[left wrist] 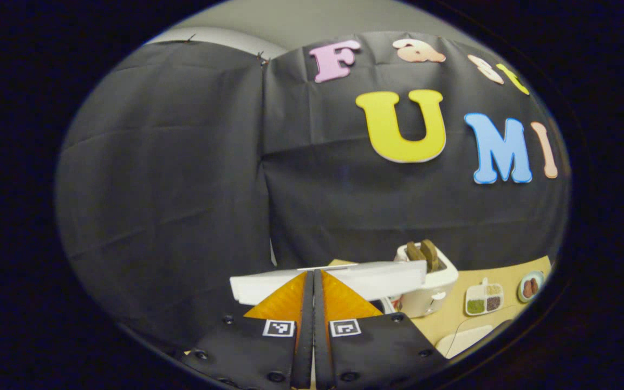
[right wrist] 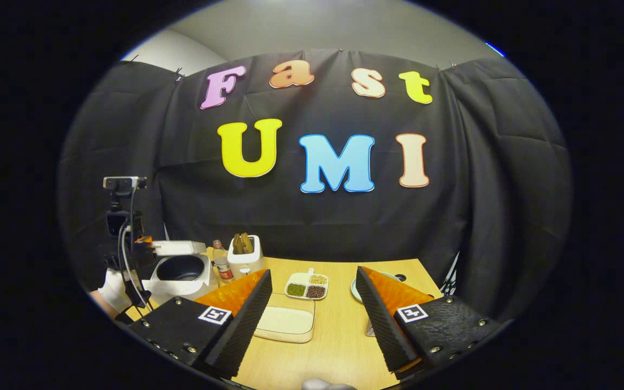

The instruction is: Close the left gripper, press the button to open the rice cooker; take a wooden spoon from the chopstick holder with the right hand, scoop a spoonful of rice and pour it into the rice cooker, then put the wooden spoon back into the chopstick holder.

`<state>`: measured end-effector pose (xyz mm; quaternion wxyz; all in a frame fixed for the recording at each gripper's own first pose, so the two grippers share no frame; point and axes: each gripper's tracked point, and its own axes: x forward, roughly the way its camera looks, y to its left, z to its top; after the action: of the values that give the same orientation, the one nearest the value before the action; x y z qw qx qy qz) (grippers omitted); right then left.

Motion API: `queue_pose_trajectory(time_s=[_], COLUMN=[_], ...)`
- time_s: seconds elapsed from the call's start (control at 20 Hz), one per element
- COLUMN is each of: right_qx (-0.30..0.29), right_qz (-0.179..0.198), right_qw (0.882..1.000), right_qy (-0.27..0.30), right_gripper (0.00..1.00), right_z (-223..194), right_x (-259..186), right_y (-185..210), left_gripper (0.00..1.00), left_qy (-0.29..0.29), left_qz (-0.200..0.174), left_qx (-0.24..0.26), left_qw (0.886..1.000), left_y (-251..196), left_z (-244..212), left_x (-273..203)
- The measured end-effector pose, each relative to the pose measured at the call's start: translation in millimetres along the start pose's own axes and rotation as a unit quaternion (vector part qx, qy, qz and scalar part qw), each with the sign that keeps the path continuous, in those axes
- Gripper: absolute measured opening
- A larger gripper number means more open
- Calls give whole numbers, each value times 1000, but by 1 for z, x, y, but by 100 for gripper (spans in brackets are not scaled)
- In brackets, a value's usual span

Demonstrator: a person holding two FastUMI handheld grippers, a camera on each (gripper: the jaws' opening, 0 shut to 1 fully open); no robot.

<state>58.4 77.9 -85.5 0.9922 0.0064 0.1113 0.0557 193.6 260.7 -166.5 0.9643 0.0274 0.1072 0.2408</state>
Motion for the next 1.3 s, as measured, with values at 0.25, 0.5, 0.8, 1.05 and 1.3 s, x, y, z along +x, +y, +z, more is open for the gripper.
queue_pose_trajectory(time_s=[0.25, 0.5, 0.8, 1.05, 1.3], right_qx=[7, 16, 60, 64, 102], right_qz=[-15, -42, -75, -105, -125], right_qw=[1000, 999, 995, 992, 985], right_qy=[-11, -21, 17, 36, 69], right_gripper=[95, 95, 96, 95, 96], right_z=[1, -17, -91, -139, -192], right_x=[1, 2, 0, 9, 47], right_y=[-12, -32, -64, -110, -159], left_gripper=[71, 96, 99, 100, 99], left_qy=[-77, -92, -121, -106, -110], left_qz=[-85, -102, -155, -181, -190], left_qx=[-6, -40, -43, -59, -53], left_qw=[993, 990, 979, 976, 974], left_y=[-26, -25, -37, -56, -81], left_z=[68, 77, 85, 85, 87], left_x=[-76, -143, -230, -262, -285])
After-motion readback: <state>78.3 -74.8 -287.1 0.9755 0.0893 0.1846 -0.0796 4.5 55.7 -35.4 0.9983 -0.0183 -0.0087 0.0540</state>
